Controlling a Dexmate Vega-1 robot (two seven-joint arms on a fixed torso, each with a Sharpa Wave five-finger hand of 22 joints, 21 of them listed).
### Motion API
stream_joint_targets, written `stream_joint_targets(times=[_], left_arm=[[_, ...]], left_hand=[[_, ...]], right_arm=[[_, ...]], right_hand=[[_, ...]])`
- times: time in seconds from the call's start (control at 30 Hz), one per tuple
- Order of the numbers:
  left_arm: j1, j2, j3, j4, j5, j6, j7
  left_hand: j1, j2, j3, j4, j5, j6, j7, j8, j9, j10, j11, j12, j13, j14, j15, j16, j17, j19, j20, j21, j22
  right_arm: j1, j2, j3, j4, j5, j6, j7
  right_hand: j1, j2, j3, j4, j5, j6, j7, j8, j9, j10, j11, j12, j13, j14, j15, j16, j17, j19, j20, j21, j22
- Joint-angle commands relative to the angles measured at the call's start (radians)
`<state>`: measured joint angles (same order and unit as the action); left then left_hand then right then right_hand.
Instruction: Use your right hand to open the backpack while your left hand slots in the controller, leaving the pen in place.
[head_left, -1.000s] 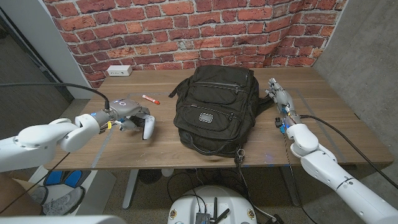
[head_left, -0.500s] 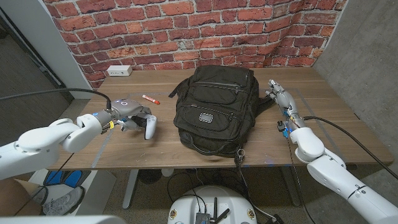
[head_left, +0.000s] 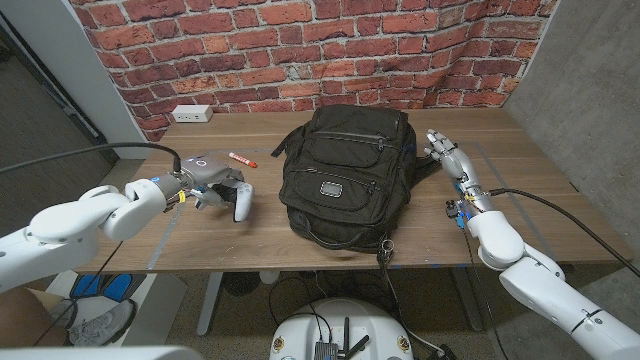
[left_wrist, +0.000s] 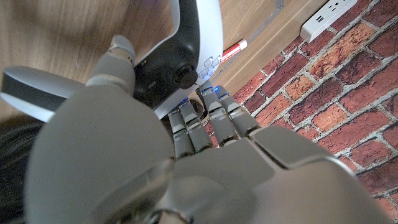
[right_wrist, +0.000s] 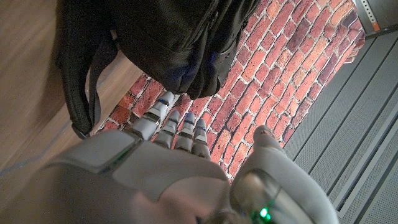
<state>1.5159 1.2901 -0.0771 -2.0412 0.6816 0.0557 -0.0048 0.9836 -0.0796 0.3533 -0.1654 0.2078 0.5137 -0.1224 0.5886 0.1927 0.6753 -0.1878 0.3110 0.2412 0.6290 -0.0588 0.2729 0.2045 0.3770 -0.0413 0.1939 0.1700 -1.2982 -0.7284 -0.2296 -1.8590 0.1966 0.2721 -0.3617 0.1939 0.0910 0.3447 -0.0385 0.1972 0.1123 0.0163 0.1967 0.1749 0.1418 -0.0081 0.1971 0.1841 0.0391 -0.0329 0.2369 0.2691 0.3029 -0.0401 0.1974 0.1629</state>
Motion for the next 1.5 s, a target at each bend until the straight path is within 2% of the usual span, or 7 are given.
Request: stream_joint_targets(times=[0.03, 0.6, 1.0, 1.23, 1.5], left_arm=[[-0.059, -0.022, 0.025, 0.028, 0.021, -0.049, -0.016], [-0.143, 0.009, 0.093, 0.045, 0.008, -0.050, -0.042], [-0.182, 0.037, 0.138, 0.046, -0.005, -0.037, -0.043], [-0.193, 0.052, 0.156, 0.045, -0.013, -0.024, -0.037], [-0.214, 0.067, 0.184, 0.045, -0.017, -0.015, -0.025]], left_hand=[[0.035, 0.102, 0.004, 0.002, 0.005, 0.098, -0.035, 0.016, 0.005, 0.044, -0.028, 0.007, 0.002, 0.016, -0.178, -0.004, 0.001, -0.005, -0.158, -0.002, 0.002], [0.037, 0.104, 0.003, -0.002, 0.005, 0.108, -0.033, 0.014, 0.004, 0.059, -0.027, 0.005, 0.003, 0.028, -0.178, -0.007, 0.001, -0.003, -0.158, -0.001, 0.002], [0.038, 0.109, 0.004, -0.002, 0.005, 0.112, -0.032, 0.013, 0.004, 0.063, -0.027, 0.002, 0.003, 0.035, -0.179, -0.010, 0.000, -0.002, -0.158, -0.001, 0.002], [0.037, 0.111, 0.005, -0.001, 0.005, 0.113, -0.033, 0.011, 0.004, 0.067, -0.027, 0.000, 0.004, 0.039, -0.178, -0.011, 0.000, -0.001, -0.158, -0.001, 0.002], [0.038, 0.113, 0.005, -0.002, 0.005, 0.118, -0.033, 0.010, 0.004, 0.073, -0.027, -0.002, 0.004, 0.043, -0.179, -0.014, 0.000, -0.001, -0.158, -0.001, 0.002]], right_arm=[[-0.057, -0.017, 0.017, -0.048, -0.106, 0.007, -0.031], [-0.111, -0.014, 0.022, -0.103, -0.308, -0.017, -0.097], [-0.157, -0.044, 0.039, -0.171, -0.466, -0.084, -0.126], [-0.189, -0.066, 0.047, -0.213, -0.537, -0.126, -0.123], [-0.205, -0.067, 0.029, -0.222, -0.634, -0.149, -0.160]], right_hand=[[0.033, -0.003, 0.007, -0.027, -0.004, 0.025, -0.004, 0.009, 0.006, 0.026, -0.001, 0.013, 0.004, 0.029, -0.003, 0.010, -0.006, 0.027, -0.003, 0.006, 0.003], [0.070, -0.020, 0.014, -0.072, -0.008, 0.047, -0.003, 0.014, 0.009, 0.045, -0.010, 0.014, 0.007, 0.057, -0.012, 0.013, -0.016, 0.039, -0.001, 0.001, 0.003], [0.101, -0.034, 0.018, -0.104, -0.011, 0.073, -0.011, 0.021, 0.011, 0.072, -0.018, 0.019, 0.008, 0.098, -0.018, 0.023, -0.025, 0.045, 0.002, -0.003, 0.003], [0.108, -0.041, 0.017, -0.113, -0.012, 0.070, -0.013, 0.018, 0.012, 0.077, -0.022, 0.018, 0.008, 0.104, -0.020, 0.022, -0.029, 0.047, 0.004, -0.004, 0.003], [0.123, -0.056, 0.015, -0.124, -0.015, 0.058, -0.021, 0.013, 0.013, 0.093, -0.018, 0.019, 0.011, 0.124, -0.026, 0.024, -0.034, 0.051, 0.004, -0.005, 0.003]])
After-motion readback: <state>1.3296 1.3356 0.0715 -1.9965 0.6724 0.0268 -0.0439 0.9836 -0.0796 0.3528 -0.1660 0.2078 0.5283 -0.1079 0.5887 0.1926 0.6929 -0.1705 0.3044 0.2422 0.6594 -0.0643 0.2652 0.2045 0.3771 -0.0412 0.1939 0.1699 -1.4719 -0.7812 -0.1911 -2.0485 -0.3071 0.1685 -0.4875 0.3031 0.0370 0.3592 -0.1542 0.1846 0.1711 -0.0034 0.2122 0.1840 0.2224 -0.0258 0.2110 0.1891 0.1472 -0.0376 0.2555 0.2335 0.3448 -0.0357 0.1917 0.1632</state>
